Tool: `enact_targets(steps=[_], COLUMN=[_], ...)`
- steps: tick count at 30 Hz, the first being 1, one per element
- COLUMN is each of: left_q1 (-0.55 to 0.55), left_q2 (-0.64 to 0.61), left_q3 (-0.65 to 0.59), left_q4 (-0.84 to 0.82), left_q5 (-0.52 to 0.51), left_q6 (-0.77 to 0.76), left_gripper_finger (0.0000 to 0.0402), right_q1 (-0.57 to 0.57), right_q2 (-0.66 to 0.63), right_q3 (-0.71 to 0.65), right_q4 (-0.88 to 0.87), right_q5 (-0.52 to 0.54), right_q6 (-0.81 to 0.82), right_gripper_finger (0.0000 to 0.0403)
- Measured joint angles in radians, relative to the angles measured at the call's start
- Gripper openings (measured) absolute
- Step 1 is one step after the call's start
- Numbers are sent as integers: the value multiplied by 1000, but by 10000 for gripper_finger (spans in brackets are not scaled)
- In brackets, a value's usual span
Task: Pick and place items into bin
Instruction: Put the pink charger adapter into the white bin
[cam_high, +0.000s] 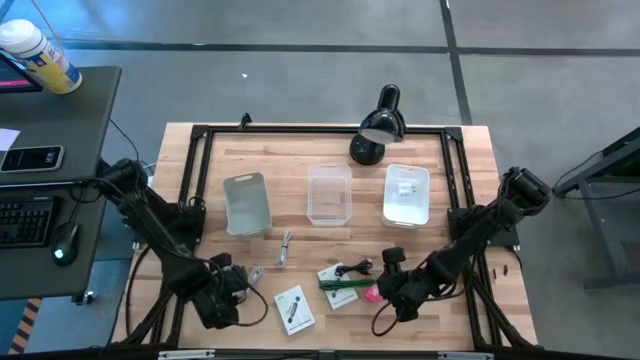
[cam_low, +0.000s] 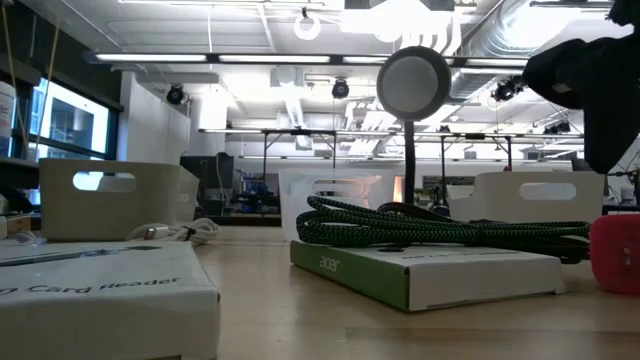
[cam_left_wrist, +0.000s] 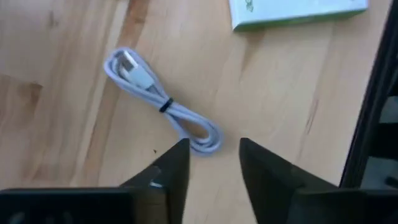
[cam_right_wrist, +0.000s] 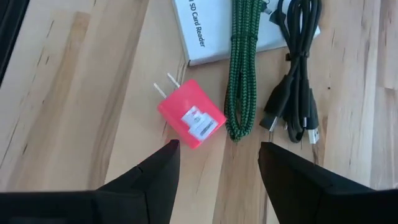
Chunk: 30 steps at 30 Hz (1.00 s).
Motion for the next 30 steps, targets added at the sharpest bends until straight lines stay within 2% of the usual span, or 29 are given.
enact_targets(steps=[7,14,21,30], left_q1=[105,196,211,209], left_q2=[14,33,43,43], left_q3=[-5,-10,-10,-10], left_q4=[-23,41,40,14], left_q5=[16,90,131,152], left_q6=[-46,-13,38,81], left_gripper_finger=[244,304,314,297], right_q1=[0,13,15,14], right_q2=[-13,-13,-13,-13], right_q3=[0,0,0,0], right_q4=[-14,-24,-29,65], right_q5=[-8,-13,-1,-14], right_q6=[-6,-8,-25,-281], right_gripper_finger=[204,204,204,204])
